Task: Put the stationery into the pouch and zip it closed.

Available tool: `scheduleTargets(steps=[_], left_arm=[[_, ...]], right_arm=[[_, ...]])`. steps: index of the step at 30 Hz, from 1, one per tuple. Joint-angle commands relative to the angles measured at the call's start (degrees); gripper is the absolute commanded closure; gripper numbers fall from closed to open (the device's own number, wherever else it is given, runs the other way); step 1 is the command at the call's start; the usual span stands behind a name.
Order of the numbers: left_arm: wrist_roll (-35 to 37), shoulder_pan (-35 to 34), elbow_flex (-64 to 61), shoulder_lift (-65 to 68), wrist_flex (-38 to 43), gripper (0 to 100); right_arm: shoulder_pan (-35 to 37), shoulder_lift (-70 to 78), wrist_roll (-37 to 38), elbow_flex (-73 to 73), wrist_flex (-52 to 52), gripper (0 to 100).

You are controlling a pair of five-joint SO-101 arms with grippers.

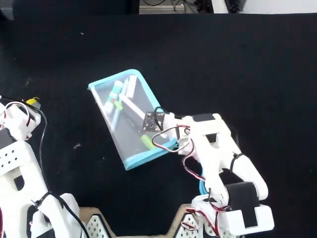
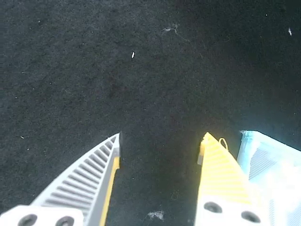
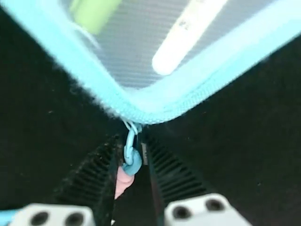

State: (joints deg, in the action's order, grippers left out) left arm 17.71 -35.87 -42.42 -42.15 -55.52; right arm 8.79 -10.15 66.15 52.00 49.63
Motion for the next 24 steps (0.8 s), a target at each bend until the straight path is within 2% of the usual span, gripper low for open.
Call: scheduleTargets(steps=[1,3,5,10,14,19,24], left_arm=[[0.1,-0.4,0.8,-1.6,0.7,73],[0.1,-0.4,0.8,-1.6,0.7,73],[0.1,-0.4,0.8,-1.6,0.7,73],[0.1,-0.4,0.8,-1.6,0.7,73],[0.1,-0.4,0.8,-1.6,0.7,73],[0.1,-0.4,0.8,-1.6,0.7,73],[0.1,-0.4,0.8,-1.6,0.7,73]], right_arm=[[1.8,-1.8,-7.8,-0.2,-0.5,91.0],[2.5,-1.8,-9.8,-0.3,-0.5,85.6],[3.0,-1.6,-9.4,-0.2,-0.5,84.7],[2.6,-1.8,-6.6,-0.2,-0.4,99.3],[1.8,-1.9,-6.4,-1.7,2.0,98.8],[2.0,-1.8,-6.5,-8.7,12.9,98.5],[1.7,-1.4,-6.7,-10.2,14.9,88.6]])
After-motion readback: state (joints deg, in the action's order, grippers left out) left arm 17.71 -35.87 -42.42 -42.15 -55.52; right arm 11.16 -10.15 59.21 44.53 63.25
